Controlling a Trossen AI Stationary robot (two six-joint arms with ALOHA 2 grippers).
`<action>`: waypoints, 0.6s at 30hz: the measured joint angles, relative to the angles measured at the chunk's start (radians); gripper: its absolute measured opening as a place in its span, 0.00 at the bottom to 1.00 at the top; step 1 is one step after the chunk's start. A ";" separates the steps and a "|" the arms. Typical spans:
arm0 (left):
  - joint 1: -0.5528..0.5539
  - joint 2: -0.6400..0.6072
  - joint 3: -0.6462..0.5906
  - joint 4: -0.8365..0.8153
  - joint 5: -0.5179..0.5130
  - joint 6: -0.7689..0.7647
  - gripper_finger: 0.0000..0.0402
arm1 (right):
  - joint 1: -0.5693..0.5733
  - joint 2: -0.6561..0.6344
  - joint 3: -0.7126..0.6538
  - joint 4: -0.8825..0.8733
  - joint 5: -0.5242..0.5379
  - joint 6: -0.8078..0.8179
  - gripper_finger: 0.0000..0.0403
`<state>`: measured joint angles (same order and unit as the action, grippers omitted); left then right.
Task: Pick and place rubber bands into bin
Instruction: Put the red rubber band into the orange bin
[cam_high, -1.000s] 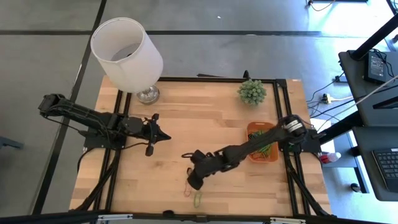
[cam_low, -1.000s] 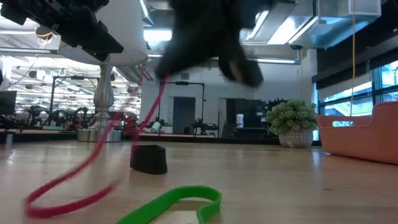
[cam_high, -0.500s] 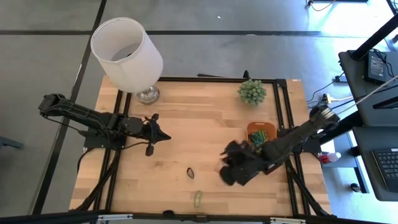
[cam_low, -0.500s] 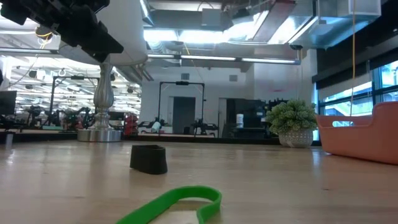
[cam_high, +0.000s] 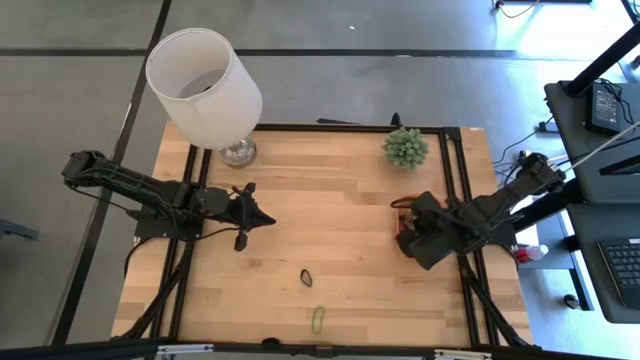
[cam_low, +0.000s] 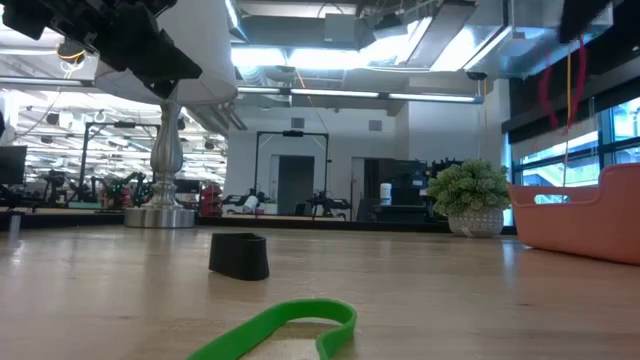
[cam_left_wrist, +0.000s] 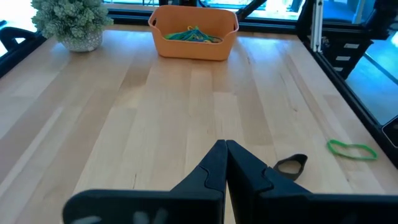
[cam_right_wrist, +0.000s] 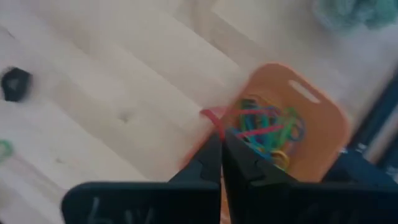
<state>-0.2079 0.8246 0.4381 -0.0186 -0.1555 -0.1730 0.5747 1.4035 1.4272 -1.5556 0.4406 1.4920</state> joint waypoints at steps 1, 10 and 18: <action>0.000 0.000 0.000 0.000 0.000 0.000 0.01 | 0.000 -0.012 -0.023 -0.009 -0.016 0.011 0.00; 0.000 0.000 0.000 0.000 -0.003 -0.026 0.01 | 0.000 -0.123 -0.384 0.079 -0.283 0.075 0.00; 0.000 0.000 0.000 0.000 -0.007 -0.026 0.01 | 0.000 -0.200 -0.622 0.350 -0.381 0.075 0.00</action>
<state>-0.2077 0.8249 0.4381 -0.0189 -0.1629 -0.1989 0.5743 1.2033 0.8053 -1.2055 0.0594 1.5673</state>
